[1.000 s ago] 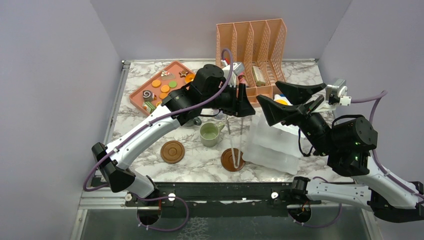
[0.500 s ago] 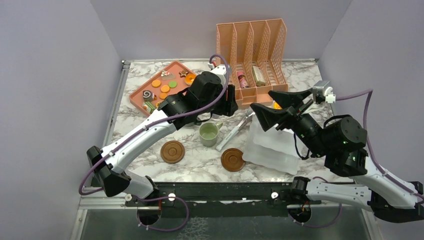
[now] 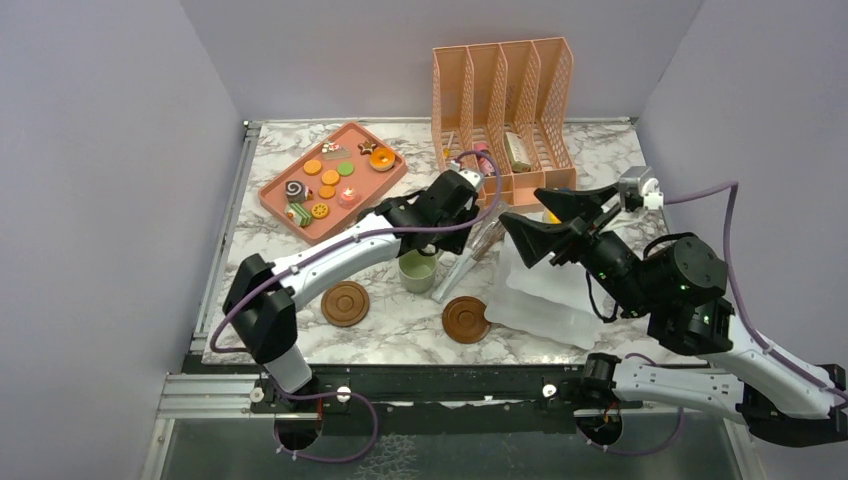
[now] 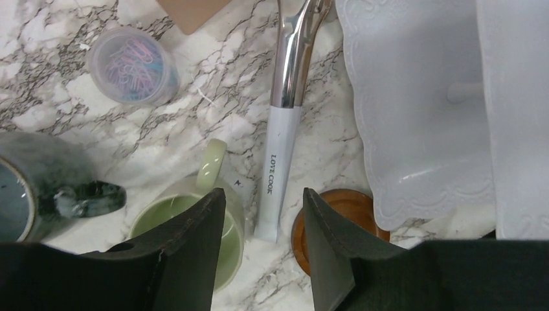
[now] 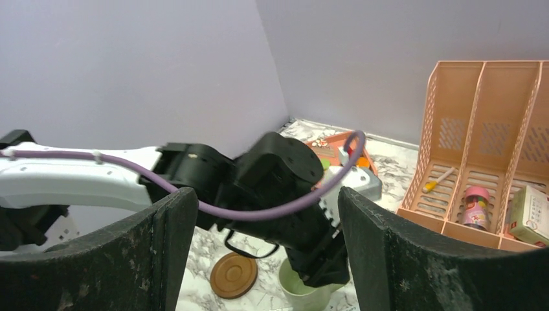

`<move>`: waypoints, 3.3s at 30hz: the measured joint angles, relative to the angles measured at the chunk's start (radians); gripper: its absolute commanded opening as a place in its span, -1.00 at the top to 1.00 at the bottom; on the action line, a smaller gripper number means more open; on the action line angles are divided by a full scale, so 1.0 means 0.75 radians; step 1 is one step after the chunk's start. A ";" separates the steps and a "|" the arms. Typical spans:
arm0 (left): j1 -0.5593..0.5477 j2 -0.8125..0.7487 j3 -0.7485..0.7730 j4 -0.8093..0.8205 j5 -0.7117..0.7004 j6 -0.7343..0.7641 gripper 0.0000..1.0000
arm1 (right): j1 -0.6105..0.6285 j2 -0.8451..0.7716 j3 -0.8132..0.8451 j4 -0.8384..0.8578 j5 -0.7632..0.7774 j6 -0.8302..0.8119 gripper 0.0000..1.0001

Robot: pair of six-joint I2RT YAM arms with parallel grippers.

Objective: Serve the afternoon tea
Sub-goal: Pick up the clamp from the center of the board, then place the clamp at the center of the board.

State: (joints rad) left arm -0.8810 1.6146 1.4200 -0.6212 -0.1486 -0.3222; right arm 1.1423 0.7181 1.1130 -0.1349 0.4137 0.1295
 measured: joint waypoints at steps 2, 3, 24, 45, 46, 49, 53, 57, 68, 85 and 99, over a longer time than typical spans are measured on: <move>0.000 0.055 -0.002 0.041 0.008 0.013 0.03 | 0.000 -0.013 0.000 0.007 -0.001 -0.006 -0.69; 0.000 0.087 -0.002 0.067 0.015 0.019 0.03 | 0.000 -0.020 0.000 0.010 -0.001 -0.010 -0.69; 0.000 0.506 0.059 0.257 0.106 0.065 0.09 | 0.000 -0.110 -0.004 0.052 0.001 -0.071 -0.69; 0.000 0.332 0.058 0.221 0.096 0.006 0.70 | 0.000 -0.090 -0.050 0.058 -0.001 -0.053 -0.69; 0.000 0.311 0.058 0.218 0.093 -0.003 0.71 | 0.000 -0.090 -0.050 0.058 -0.001 -0.051 -0.70; 0.000 0.269 0.058 0.211 0.088 -0.027 0.76 | 0.000 -0.087 -0.050 0.058 -0.005 -0.038 -0.70; 0.000 0.216 0.058 0.191 0.068 -0.066 0.79 | 0.000 -0.079 -0.050 0.058 -0.011 -0.031 -0.70; 0.000 0.145 0.058 0.162 0.060 -0.101 0.74 | 0.000 -0.061 -0.050 0.058 -0.017 -0.026 -0.69; 0.019 -0.153 0.058 0.062 -0.105 -0.145 0.67 | 0.000 -0.035 -0.049 0.058 -0.033 -0.008 -0.69; 0.869 -0.517 -0.281 -0.214 -0.318 -0.167 0.62 | 0.000 -0.034 -0.054 0.077 -0.071 -0.019 -0.74; 1.361 -0.332 -0.533 -0.190 -0.381 -0.021 0.68 | 0.000 -0.089 -0.114 0.099 -0.071 -0.080 -0.79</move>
State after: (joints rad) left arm 0.1394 1.3659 1.0206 -0.7639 -0.4343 -0.3382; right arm 1.1423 0.6514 1.0275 -0.0608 0.3603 0.0692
